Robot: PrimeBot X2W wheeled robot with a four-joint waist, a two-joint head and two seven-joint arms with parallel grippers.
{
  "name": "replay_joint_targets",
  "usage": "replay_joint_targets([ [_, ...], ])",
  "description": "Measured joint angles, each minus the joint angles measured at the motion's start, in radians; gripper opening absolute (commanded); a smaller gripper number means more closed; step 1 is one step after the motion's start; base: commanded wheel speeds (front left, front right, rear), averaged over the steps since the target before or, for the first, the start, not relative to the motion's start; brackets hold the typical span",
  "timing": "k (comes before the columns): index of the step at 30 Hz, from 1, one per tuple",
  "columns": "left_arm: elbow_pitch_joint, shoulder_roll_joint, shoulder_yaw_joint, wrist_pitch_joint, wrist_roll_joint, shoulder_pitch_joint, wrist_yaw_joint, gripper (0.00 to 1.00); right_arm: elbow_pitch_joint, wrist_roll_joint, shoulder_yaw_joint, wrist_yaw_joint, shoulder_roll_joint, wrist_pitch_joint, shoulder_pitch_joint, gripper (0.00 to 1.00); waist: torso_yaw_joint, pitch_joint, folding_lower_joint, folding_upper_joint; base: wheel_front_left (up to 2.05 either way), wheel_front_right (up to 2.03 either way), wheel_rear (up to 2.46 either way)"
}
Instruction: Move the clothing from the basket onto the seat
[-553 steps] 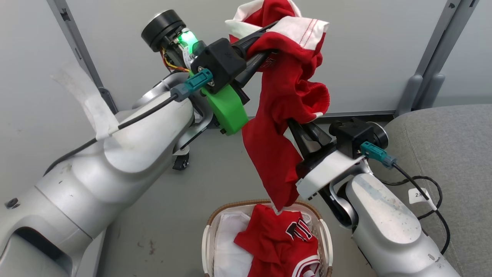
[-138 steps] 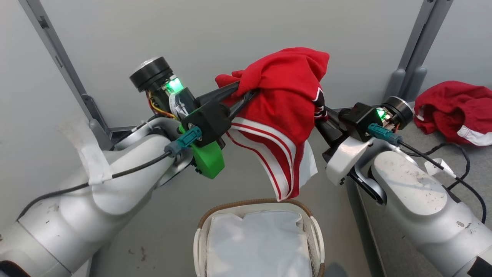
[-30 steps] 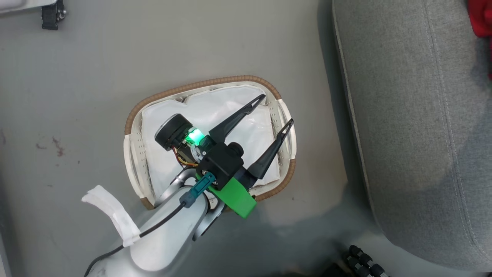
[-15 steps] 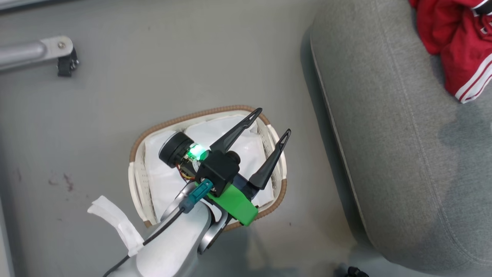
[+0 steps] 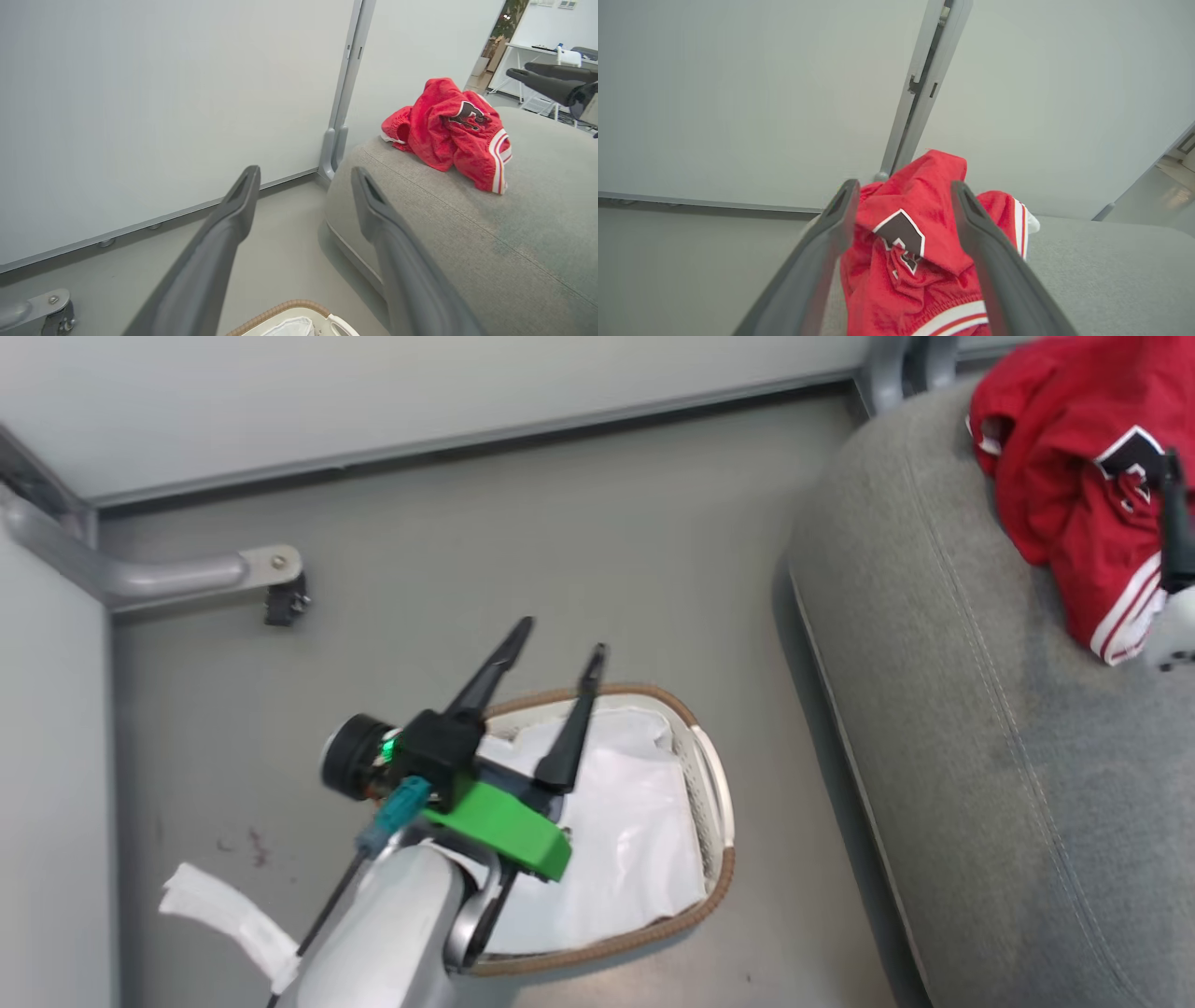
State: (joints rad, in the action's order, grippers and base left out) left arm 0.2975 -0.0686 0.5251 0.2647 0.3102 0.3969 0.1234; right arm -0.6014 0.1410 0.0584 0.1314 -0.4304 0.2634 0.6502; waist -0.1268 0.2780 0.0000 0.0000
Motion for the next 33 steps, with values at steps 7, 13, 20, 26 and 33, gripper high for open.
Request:
replay_joint_targets([
  [7, 0.029, 0.012, -0.160, 0.000, -0.014, -0.077, -0.019, 1.00, 0.015, 0.014, 0.014, 0.000, 0.151, 0.000, -0.037, 1.00, 0.059, -0.091, 0.0000, 0.0000, 0.00, 0.00, 0.00],
  [13, 0.033, 0.016, -0.293, 0.000, -0.021, -0.164, -0.031, 1.00, 0.056, 0.029, 0.028, 0.000, 0.267, 0.000, -0.151, 1.00, 0.111, -0.162, 0.0000, 0.0000, 0.00, 0.00, 0.00],
  [20, 0.032, 0.016, -0.387, 0.000, -0.033, -0.269, -0.032, 1.00, 0.149, 0.044, 0.057, 0.000, 0.364, 0.000, -0.308, 1.00, 0.158, -0.225, -0.0001, 0.0000, 0.00, 0.00, 0.00],
  [26, 0.004, 0.017, -0.435, 0.000, -0.033, -0.359, -0.026, 1.00, 0.229, 0.099, 0.017, 0.000, 0.380, 0.000, -0.438, 1.00, 0.181, -0.258, -0.0001, 0.0000, 0.00, 0.00, 0.00],
  [33, -0.031, 0.018, -0.438, 0.000, -0.030, -0.410, -0.021, 1.00, 0.267, 0.158, -0.055, 0.000, 0.382, 0.000, -0.550, 1.00, 0.184, -0.275, 0.0000, 0.0000, 0.00, 0.00, 0.00],
])
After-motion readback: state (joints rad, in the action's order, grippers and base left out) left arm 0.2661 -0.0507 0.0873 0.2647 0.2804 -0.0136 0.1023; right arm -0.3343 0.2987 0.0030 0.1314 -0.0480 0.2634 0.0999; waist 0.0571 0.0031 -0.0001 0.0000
